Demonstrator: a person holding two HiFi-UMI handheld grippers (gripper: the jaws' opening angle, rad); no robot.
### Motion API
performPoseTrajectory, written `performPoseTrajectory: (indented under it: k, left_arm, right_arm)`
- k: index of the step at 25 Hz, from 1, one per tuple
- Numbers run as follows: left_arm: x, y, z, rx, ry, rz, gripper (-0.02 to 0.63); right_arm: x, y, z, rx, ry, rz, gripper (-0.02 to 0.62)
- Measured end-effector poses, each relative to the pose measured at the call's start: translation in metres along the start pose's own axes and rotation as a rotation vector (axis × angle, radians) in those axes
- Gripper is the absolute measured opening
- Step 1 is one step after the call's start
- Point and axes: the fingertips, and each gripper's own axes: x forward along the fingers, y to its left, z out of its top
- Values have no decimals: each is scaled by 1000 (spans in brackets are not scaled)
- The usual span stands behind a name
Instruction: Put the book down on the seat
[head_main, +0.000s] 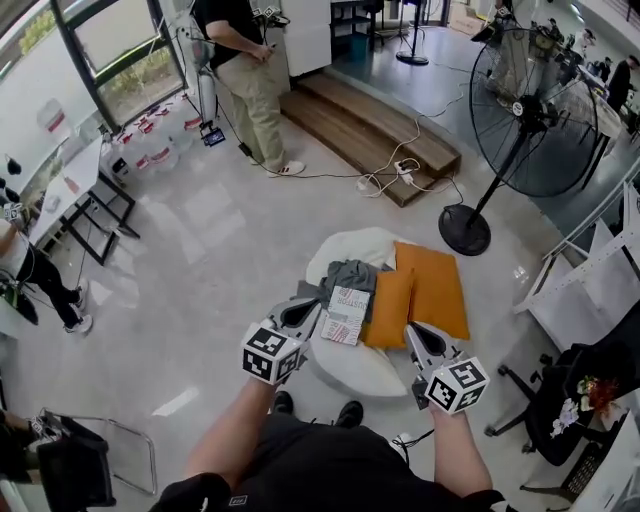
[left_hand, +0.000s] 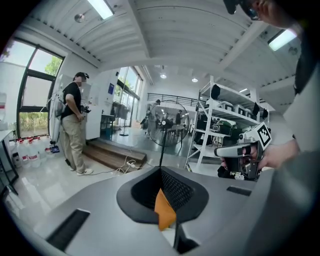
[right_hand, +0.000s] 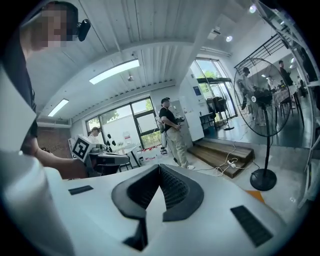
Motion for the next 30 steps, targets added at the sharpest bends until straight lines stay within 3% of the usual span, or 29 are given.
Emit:
performPoseTrajectory:
  k: [6,13,20,24,30]
  left_arm:
    - [-47,40,16,46,-52,-9,3]
    - [-123,109,27,-47,-134,-59,3]
    - [-182,163,26,-10,-175,-100,3]
    - [-198,180,30,-21,-203,-124,3]
    - [-200,173,34,-12,-220,-153,3]
  right_arm:
    - [32,53,22,-53,-11,9,17]
    - [82,138,40,-69,-54,9,17]
    - [120,214,37,-72,-52,-24,17]
    - [125,238,39,-88,-58,-49,15]
    - [111,237,41,-87,-76,-87,15]
